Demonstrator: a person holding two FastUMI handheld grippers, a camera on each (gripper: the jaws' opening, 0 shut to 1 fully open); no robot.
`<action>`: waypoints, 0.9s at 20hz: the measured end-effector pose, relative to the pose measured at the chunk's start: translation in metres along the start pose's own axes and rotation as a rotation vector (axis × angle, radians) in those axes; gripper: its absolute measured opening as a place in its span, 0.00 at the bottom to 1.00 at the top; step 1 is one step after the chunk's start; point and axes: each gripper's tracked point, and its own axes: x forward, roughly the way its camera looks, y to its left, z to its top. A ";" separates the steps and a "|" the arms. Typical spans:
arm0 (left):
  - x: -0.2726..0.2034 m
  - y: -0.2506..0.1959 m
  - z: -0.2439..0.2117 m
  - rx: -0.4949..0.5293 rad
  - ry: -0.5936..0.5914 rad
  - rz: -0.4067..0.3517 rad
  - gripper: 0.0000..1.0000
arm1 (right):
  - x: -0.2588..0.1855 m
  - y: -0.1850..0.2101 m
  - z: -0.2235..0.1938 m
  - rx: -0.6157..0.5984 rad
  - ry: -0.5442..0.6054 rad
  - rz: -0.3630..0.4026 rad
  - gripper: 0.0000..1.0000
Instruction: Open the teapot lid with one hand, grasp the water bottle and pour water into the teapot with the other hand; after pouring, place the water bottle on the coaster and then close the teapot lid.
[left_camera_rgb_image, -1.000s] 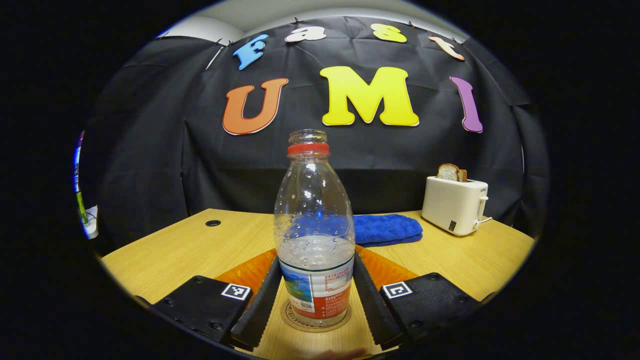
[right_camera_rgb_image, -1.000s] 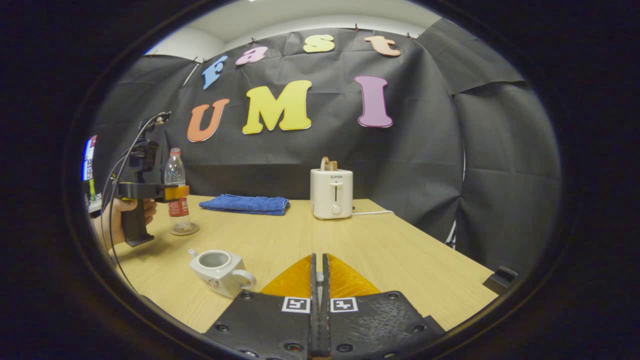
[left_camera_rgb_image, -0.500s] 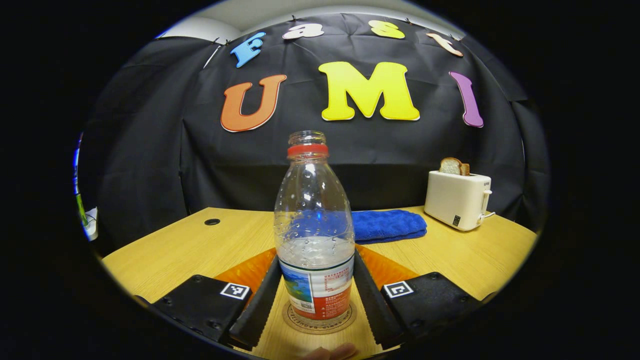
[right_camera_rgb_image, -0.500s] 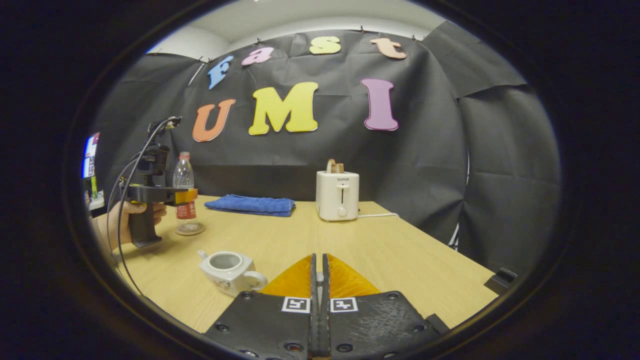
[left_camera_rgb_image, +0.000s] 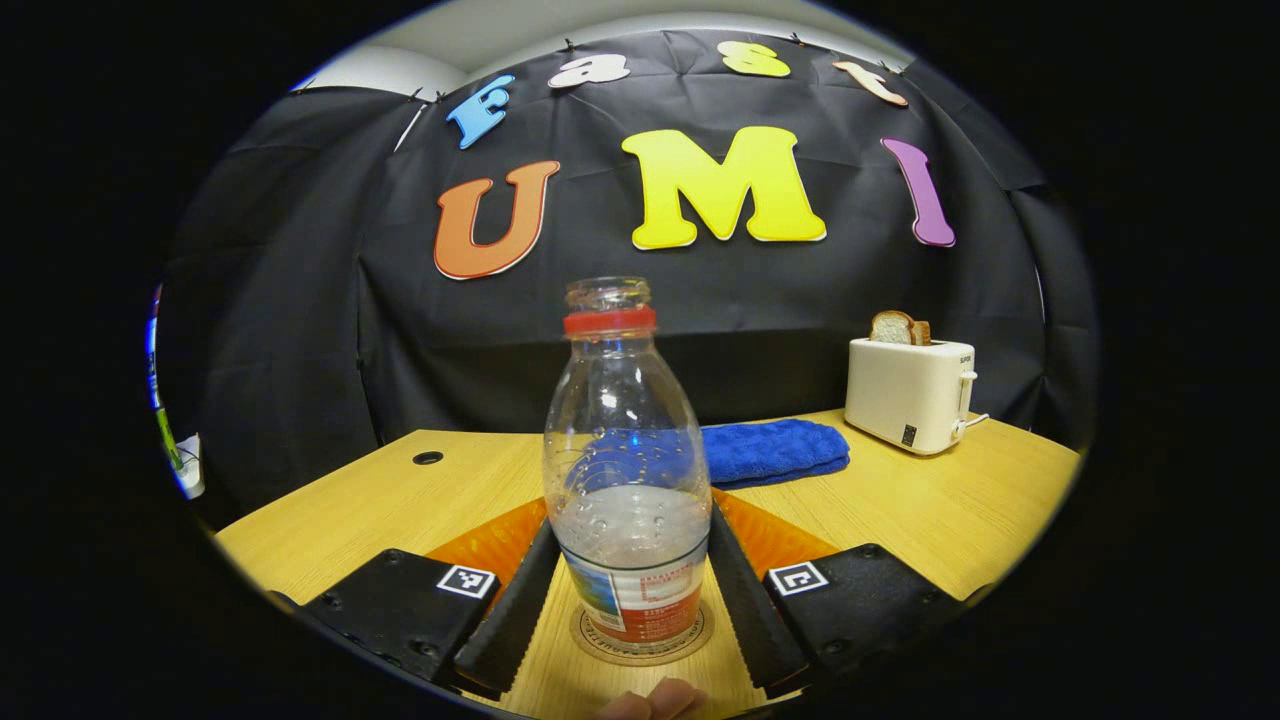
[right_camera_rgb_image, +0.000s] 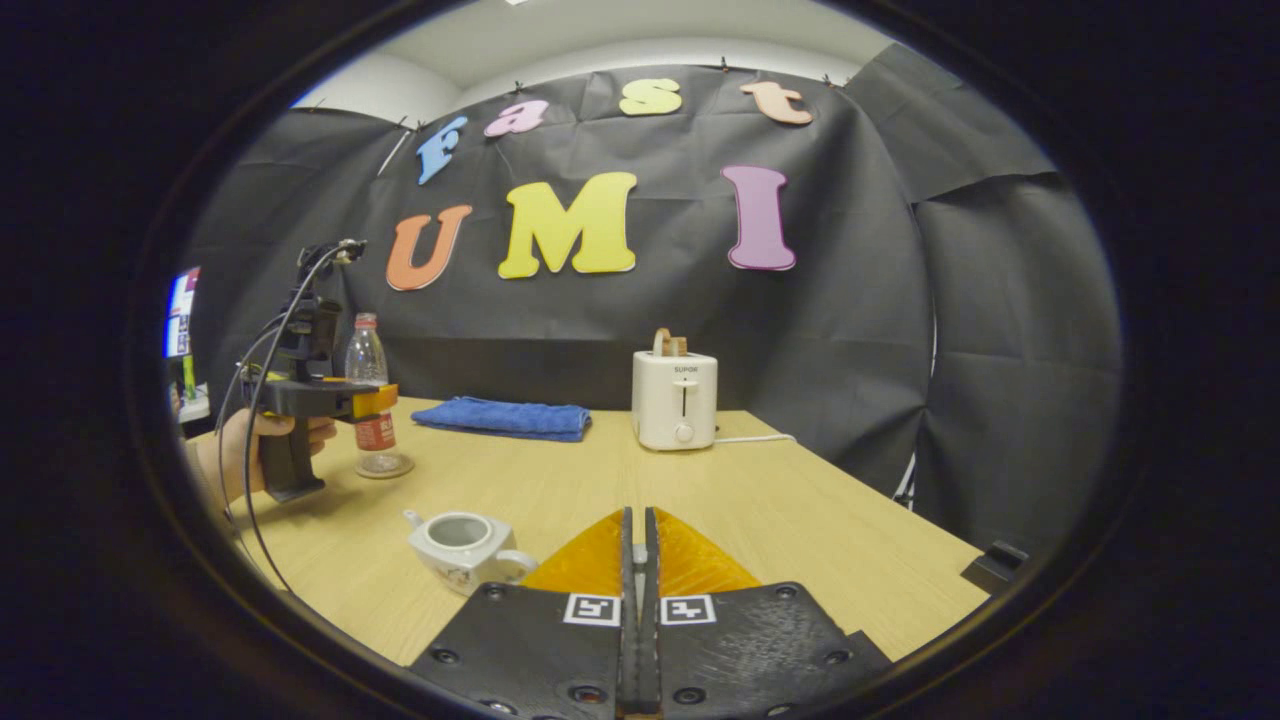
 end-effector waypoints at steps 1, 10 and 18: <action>-0.001 -0.002 0.002 -0.001 -0.002 -0.010 0.85 | 0.000 0.000 0.000 0.001 0.000 -0.001 0.00; -0.017 -0.004 0.012 -0.005 -0.024 -0.029 0.90 | -0.009 -0.002 0.016 -0.003 -0.017 -0.017 0.00; -0.041 0.004 0.008 -0.036 -0.007 -0.050 0.90 | -0.026 0.010 0.042 -0.006 -0.067 -0.006 0.00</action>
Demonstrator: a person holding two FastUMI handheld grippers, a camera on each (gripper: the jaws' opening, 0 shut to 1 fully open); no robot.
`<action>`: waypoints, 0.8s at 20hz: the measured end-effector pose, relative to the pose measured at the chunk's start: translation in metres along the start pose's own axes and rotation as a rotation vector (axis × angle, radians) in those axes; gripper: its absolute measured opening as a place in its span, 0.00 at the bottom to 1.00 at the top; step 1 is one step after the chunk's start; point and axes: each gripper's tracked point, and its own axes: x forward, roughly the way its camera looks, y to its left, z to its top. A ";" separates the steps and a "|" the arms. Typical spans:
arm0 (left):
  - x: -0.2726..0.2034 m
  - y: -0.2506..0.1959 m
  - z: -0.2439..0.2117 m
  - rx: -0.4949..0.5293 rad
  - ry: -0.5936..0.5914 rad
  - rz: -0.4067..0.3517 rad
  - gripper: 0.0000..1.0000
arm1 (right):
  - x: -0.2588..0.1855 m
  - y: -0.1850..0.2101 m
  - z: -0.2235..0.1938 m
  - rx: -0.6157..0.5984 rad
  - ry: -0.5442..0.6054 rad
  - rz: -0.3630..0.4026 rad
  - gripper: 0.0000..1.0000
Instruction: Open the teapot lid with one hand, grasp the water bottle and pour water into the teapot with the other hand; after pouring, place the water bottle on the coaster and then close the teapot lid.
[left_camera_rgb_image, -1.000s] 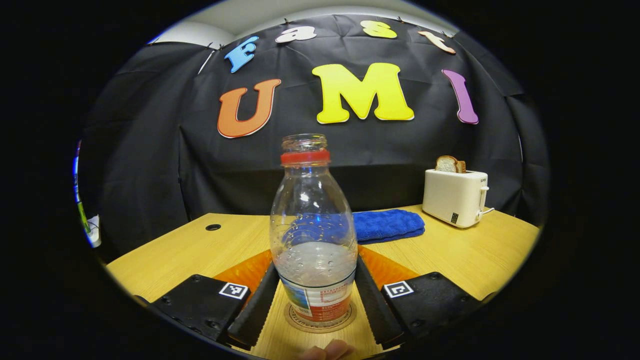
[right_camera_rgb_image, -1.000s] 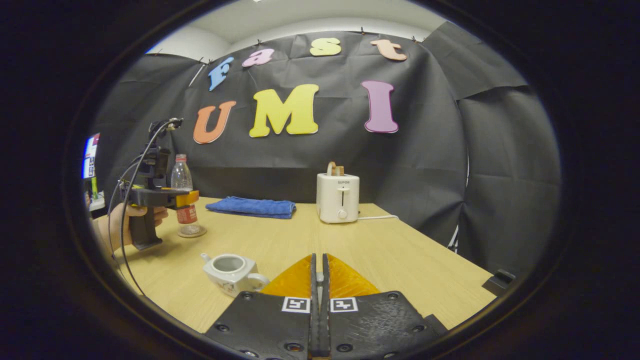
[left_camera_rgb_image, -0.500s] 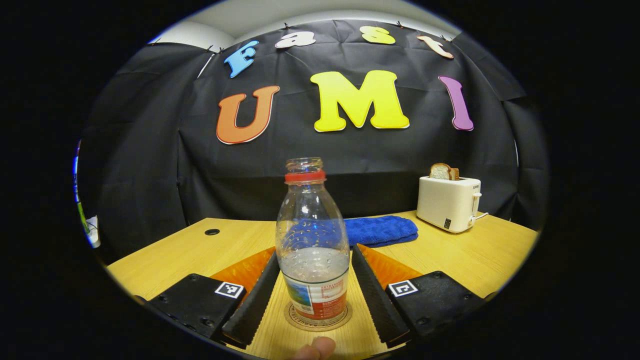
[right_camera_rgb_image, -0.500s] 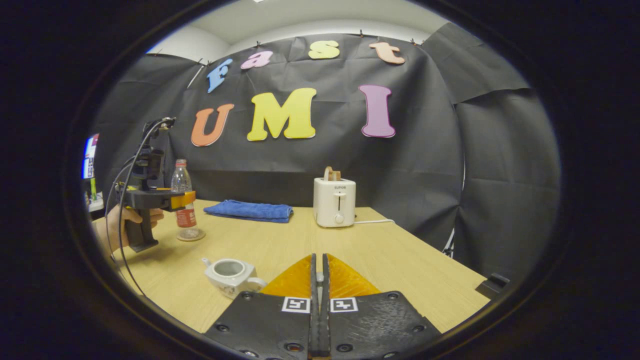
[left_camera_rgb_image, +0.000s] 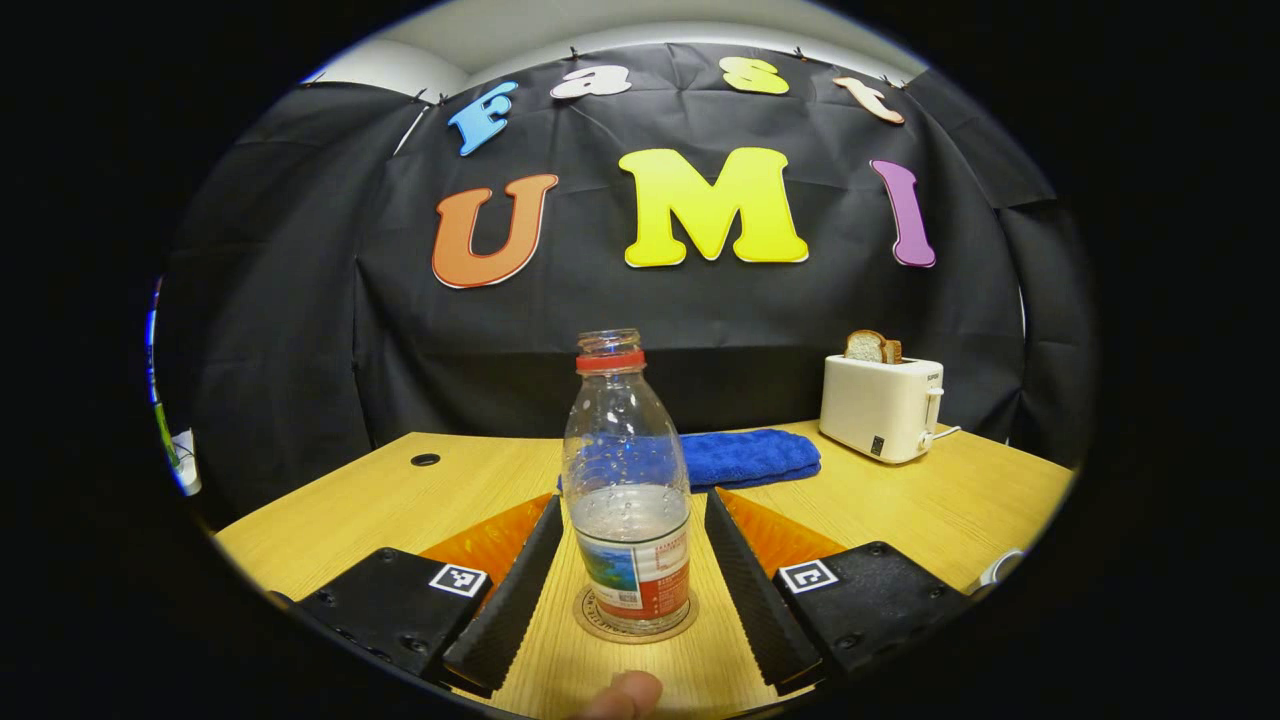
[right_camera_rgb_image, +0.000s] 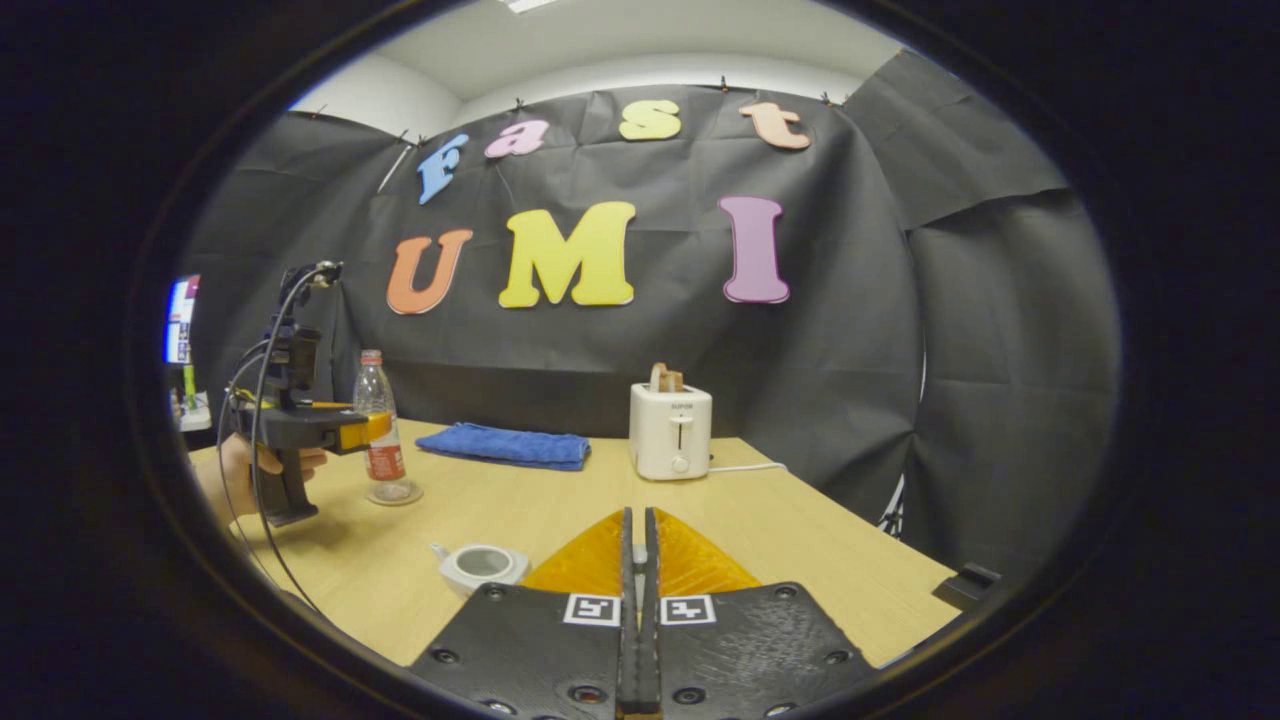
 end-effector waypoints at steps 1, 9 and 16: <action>-0.006 0.003 -0.001 -0.020 0.004 -0.003 0.96 | -0.002 0.003 0.003 -0.001 -0.003 0.006 0.00; -0.058 0.023 -0.004 -0.073 0.025 0.024 1.00 | -0.012 0.019 0.024 0.016 -0.024 0.026 0.00; -0.129 0.043 -0.006 -0.132 0.036 0.054 1.00 | -0.007 0.060 0.009 0.045 -0.001 0.147 0.00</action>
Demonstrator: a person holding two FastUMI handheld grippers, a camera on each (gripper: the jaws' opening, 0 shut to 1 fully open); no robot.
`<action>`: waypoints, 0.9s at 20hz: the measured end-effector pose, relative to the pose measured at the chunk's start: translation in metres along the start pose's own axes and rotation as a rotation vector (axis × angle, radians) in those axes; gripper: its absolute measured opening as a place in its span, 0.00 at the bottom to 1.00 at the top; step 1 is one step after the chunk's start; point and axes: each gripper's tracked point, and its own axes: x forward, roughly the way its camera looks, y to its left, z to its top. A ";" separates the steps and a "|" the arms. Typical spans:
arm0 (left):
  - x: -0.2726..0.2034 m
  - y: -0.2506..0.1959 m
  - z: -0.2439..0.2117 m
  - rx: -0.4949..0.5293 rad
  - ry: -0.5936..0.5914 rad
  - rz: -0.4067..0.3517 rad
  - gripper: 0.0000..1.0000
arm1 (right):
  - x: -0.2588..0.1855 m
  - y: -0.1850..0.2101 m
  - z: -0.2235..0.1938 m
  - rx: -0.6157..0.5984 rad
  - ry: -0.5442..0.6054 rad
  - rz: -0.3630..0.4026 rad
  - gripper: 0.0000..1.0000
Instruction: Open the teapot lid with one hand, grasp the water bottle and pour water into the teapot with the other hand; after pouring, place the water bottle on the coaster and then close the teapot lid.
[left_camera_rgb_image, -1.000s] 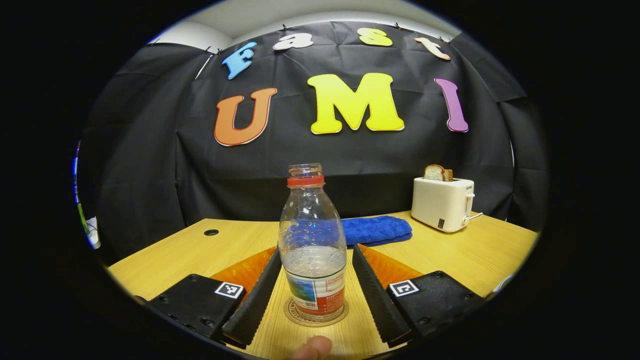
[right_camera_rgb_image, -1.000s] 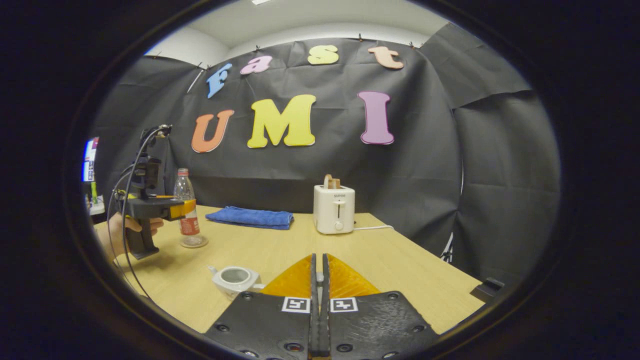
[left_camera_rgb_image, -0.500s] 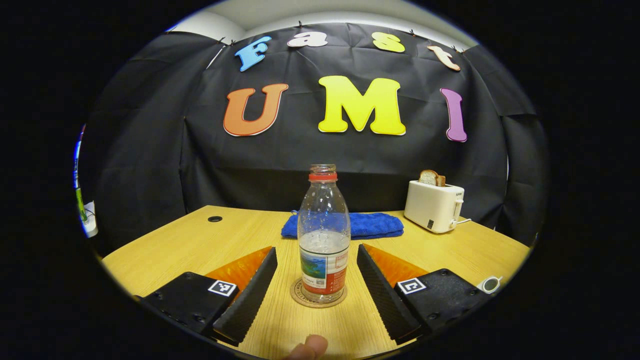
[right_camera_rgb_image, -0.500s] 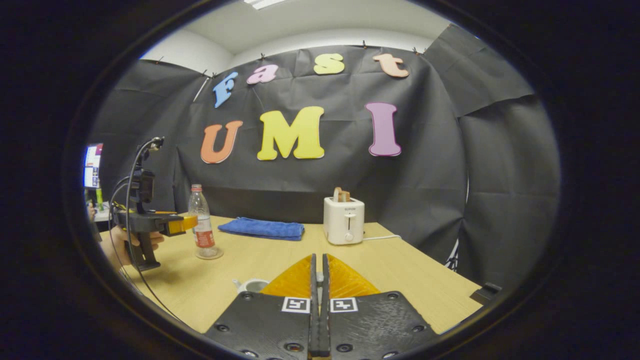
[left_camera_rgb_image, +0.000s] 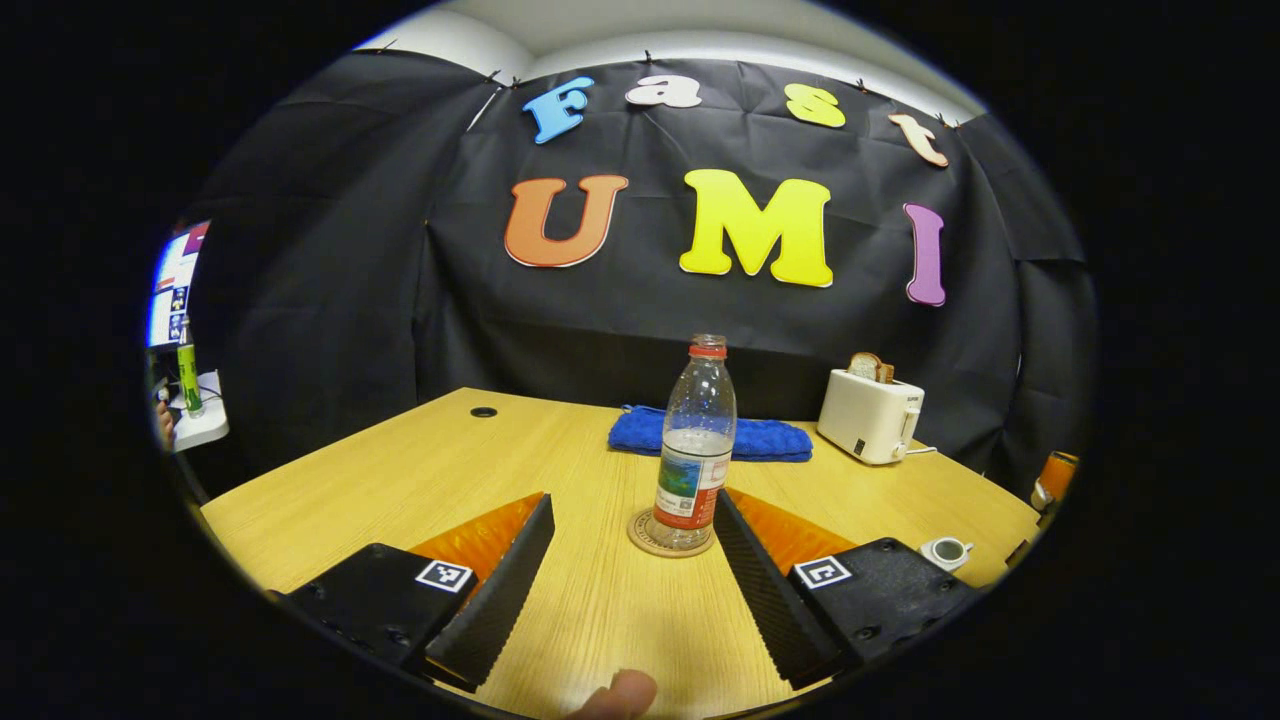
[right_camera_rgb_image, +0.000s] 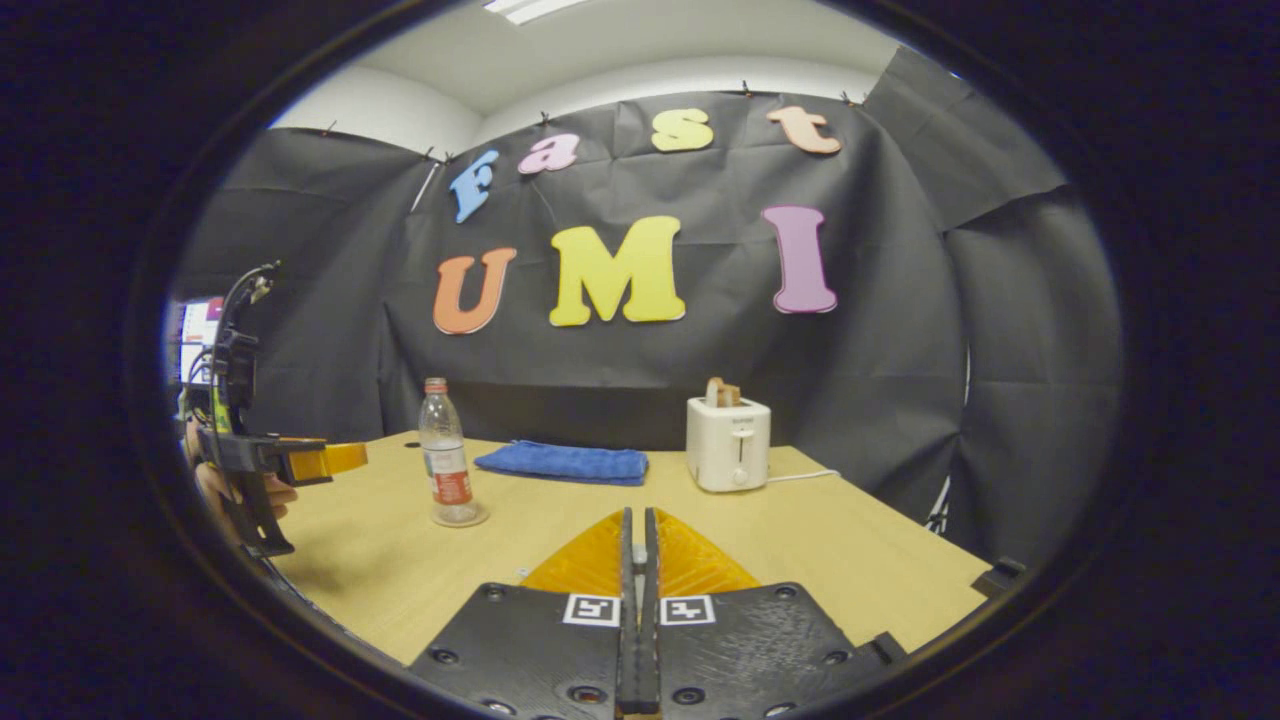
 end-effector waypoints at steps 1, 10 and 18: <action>-0.011 0.002 0.004 0.007 -0.007 -0.003 0.98 | 0.003 0.005 -0.006 0.019 0.015 0.018 0.00; -0.076 0.025 0.065 0.070 -0.122 -0.015 0.98 | 0.037 0.022 -0.017 0.102 0.066 0.018 0.00; -0.085 0.043 0.070 0.036 -0.111 -0.023 0.98 | 0.064 0.036 -0.031 0.093 0.115 0.001 0.00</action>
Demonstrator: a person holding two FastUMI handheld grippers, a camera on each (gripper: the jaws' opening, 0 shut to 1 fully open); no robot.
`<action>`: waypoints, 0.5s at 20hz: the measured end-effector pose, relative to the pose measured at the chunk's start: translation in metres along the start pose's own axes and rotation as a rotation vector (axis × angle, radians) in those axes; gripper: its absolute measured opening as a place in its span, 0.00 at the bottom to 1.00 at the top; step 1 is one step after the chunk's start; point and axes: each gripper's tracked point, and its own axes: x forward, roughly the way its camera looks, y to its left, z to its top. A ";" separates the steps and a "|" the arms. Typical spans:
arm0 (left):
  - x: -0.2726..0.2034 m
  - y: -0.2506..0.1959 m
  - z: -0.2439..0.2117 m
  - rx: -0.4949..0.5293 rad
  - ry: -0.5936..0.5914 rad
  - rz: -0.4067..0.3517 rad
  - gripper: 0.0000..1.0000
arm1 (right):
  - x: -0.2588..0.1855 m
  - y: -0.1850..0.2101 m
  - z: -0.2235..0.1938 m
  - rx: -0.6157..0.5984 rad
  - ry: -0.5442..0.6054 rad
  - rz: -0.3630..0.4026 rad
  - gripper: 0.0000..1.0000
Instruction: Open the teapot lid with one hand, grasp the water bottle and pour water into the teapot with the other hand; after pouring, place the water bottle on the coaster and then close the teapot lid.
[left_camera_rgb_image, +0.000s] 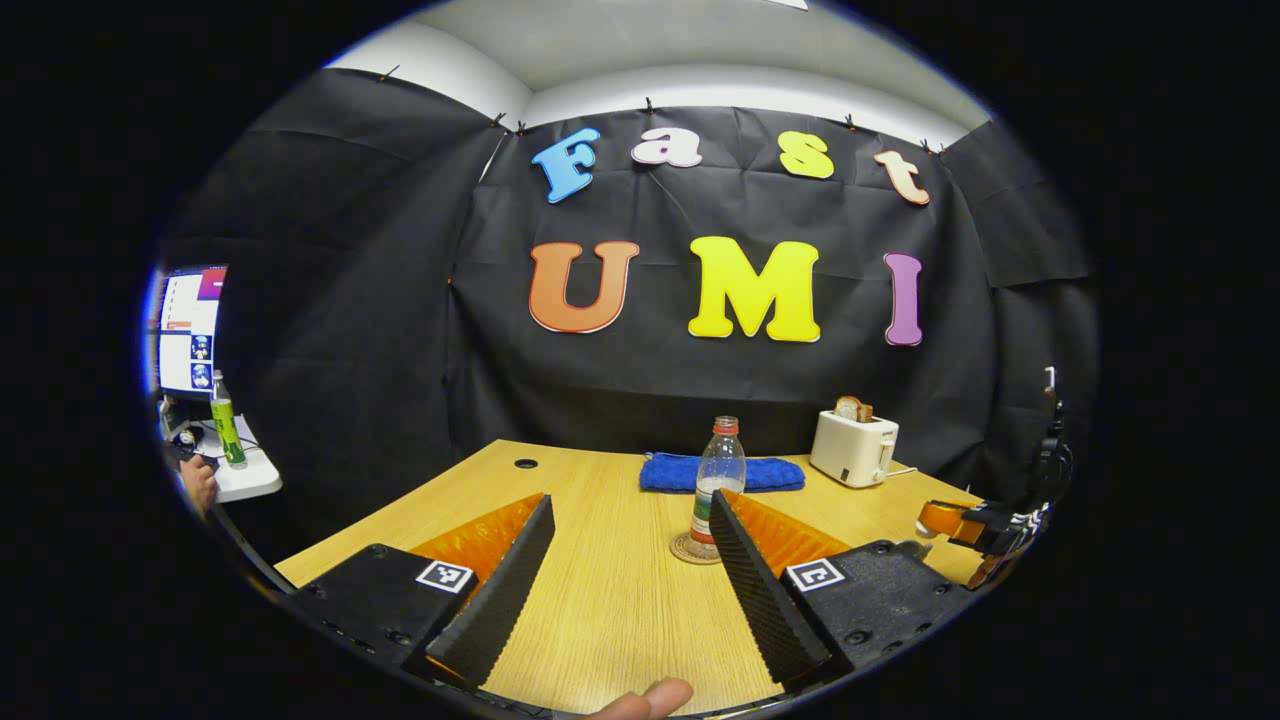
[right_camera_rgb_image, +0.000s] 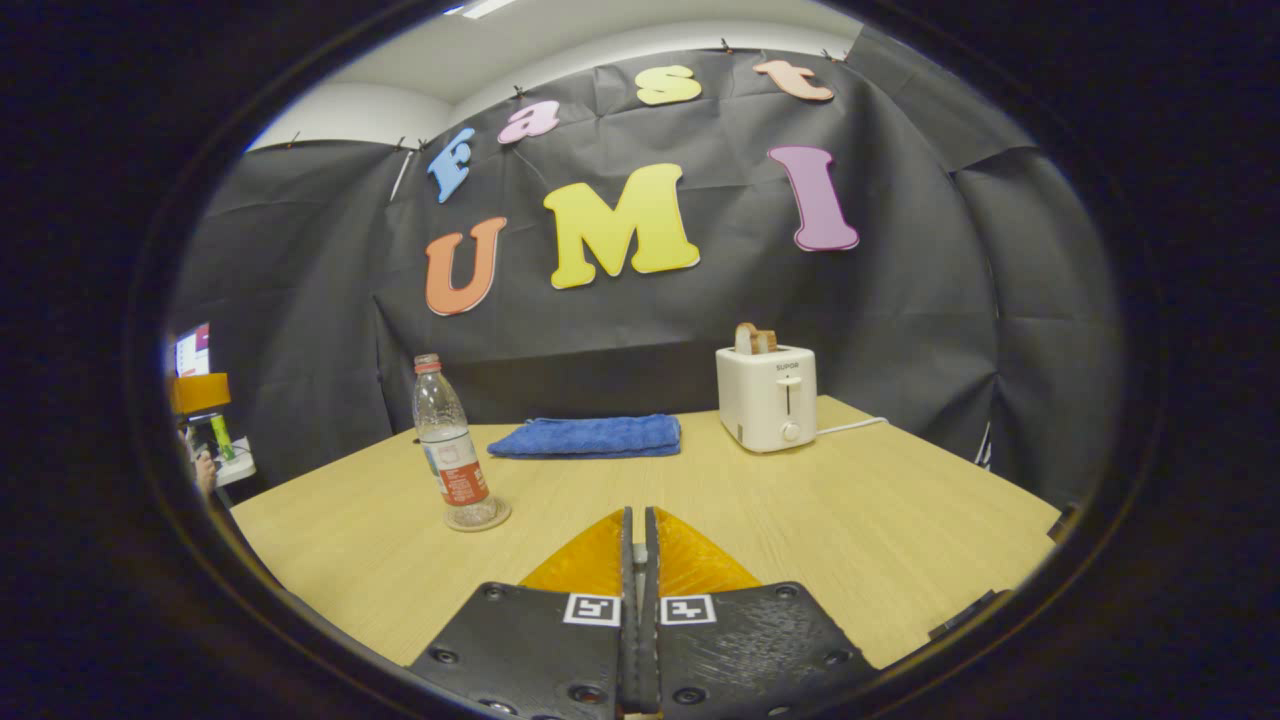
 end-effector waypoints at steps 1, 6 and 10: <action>0.000 -0.001 0.000 0.009 -0.004 -0.003 0.98 | 0.002 0.001 -0.004 0.001 0.010 -0.003 0.00; 0.001 -0.014 -0.004 0.042 0.010 -0.035 0.98 | 0.007 -0.001 -0.012 -0.002 0.028 -0.012 0.02; 0.004 -0.015 -0.011 0.046 0.029 -0.039 0.98 | 0.007 -0.001 -0.013 0.004 0.029 -0.013 0.02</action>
